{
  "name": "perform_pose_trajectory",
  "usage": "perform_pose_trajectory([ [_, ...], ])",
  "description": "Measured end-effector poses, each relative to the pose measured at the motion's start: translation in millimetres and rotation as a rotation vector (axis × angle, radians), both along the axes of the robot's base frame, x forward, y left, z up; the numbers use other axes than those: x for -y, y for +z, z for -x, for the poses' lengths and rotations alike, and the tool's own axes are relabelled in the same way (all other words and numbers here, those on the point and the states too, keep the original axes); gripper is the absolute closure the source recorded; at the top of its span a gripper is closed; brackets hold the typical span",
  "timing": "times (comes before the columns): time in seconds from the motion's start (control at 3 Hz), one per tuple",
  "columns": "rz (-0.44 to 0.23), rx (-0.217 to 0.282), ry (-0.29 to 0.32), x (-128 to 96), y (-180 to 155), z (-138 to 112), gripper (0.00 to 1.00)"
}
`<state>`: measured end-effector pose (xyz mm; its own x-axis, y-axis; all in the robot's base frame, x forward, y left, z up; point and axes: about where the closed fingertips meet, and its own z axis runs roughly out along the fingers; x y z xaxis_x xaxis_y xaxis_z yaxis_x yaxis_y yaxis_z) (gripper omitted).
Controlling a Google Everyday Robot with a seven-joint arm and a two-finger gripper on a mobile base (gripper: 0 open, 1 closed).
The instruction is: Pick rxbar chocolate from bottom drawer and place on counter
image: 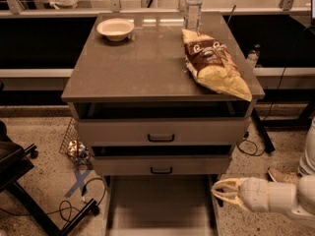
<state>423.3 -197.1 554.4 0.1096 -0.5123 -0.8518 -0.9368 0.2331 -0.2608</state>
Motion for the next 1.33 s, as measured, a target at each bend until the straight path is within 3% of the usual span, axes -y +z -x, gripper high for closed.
perform_pose_trajectory([
  [0.67,-0.017,-0.007,0.027,-4,5,7,1.0],
  [1.0,-0.023,-0.008,0.05,-17,9,4,1.0],
  [1.33,-0.057,-0.02,0.036,-39,54,-4,1.0],
])
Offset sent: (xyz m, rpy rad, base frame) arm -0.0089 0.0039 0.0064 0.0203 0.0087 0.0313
